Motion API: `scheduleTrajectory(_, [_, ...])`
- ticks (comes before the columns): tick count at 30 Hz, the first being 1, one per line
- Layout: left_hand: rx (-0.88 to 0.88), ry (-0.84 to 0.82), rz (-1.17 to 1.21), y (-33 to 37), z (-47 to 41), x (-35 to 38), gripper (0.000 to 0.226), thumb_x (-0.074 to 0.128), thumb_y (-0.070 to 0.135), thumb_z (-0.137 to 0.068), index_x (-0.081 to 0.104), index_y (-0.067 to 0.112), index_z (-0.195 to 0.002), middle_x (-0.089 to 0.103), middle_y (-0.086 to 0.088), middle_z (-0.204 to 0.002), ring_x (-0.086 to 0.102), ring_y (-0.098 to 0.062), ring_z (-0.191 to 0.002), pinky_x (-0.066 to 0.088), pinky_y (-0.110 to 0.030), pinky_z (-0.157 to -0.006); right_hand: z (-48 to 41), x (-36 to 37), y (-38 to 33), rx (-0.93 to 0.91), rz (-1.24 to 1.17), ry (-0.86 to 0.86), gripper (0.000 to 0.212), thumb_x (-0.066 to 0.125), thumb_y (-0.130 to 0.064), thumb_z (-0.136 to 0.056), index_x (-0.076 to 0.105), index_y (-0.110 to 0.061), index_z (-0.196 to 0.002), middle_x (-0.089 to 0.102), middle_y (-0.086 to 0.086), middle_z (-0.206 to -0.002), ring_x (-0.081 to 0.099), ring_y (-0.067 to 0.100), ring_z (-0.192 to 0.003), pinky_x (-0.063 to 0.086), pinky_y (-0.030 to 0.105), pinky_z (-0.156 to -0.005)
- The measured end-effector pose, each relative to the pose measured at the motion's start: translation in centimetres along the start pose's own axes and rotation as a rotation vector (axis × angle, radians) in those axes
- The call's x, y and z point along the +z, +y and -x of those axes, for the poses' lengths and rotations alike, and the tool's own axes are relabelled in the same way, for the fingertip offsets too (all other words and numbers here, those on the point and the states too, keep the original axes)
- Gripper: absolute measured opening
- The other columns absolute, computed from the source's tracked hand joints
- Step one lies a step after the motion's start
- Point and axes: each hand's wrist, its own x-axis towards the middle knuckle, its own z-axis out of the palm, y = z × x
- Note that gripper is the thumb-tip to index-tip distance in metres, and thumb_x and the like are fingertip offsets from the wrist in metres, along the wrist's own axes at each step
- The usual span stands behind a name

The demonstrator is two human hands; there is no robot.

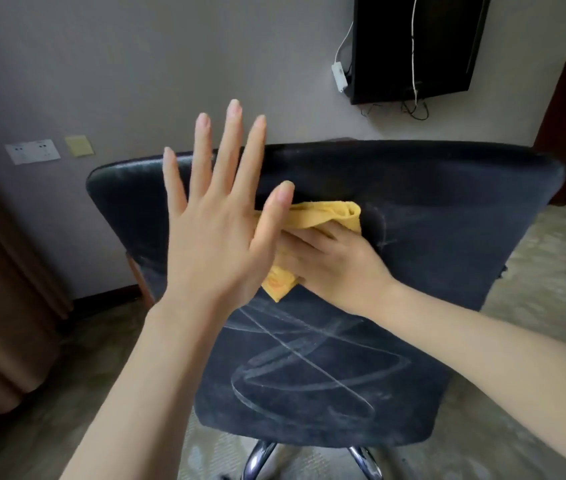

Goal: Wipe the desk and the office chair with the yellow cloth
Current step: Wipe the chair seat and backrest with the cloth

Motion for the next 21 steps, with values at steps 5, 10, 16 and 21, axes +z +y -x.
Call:
scheduleTrajectory(5, [-0.001, -0.038, 0.108, 1.0, 0.1, 1.2, 0.064, 0.007, 0.054, -0.094, 0.008, 0.028, -0.153, -0.004, 0.007, -0.161, -0.016, -0.017, -0.146, -0.009, -0.044, -0.117, 2.6, 0.5, -0.7, -0.053, -0.059, -0.091, 0.067, 0.056, -0.01, -0.082, 0.025, -0.019, -0.141, 0.022, 0.0, -0.148, 0.03, 0.019, -0.13, 0.024, 0.033, -0.108])
scheduleTrajectory(10, [0.013, -0.038, -0.019, 0.7, 0.2, 1.1, 0.066, 0.003, 0.056, -0.093, 0.011, 0.029, -0.152, 0.003, 0.006, -0.161, -0.009, -0.017, -0.148, -0.01, -0.049, -0.115, 5.5, 0.3, 1.5, -0.254, 0.03, -0.255, 0.068, 0.036, -0.008, -0.084, 0.019, -0.024, -0.148, 0.016, -0.004, -0.157, 0.026, 0.019, -0.137, 0.011, 0.036, -0.113])
scheduleTrajectory(16, [-0.019, -0.034, -0.043, 0.9, 0.2, 0.1, 0.064, -0.002, 0.054, -0.092, 0.021, 0.033, -0.149, 0.027, 0.009, -0.151, 0.004, -0.015, -0.147, -0.008, -0.054, -0.114, 8.4, -2.0, 5.8, -0.252, 0.083, -0.255, 0.059, 0.036, -0.004, -0.095, 0.028, -0.028, -0.148, 0.024, -0.008, -0.154, 0.029, 0.012, -0.139, 0.012, 0.033, -0.116])
scheduleTrajectory(21, [-0.026, -0.011, -0.044, 0.9, 0.1, 0.1, 0.066, -0.001, 0.055, -0.092, 0.026, 0.031, -0.147, 0.034, 0.007, -0.147, 0.014, -0.017, -0.146, -0.005, -0.055, -0.116, 7.8, -4.7, 9.8, -0.17, 0.171, -0.142, 0.057, 0.038, -0.003, -0.092, 0.036, -0.027, -0.144, 0.032, -0.004, -0.15, 0.033, 0.016, -0.135, 0.015, 0.033, -0.114])
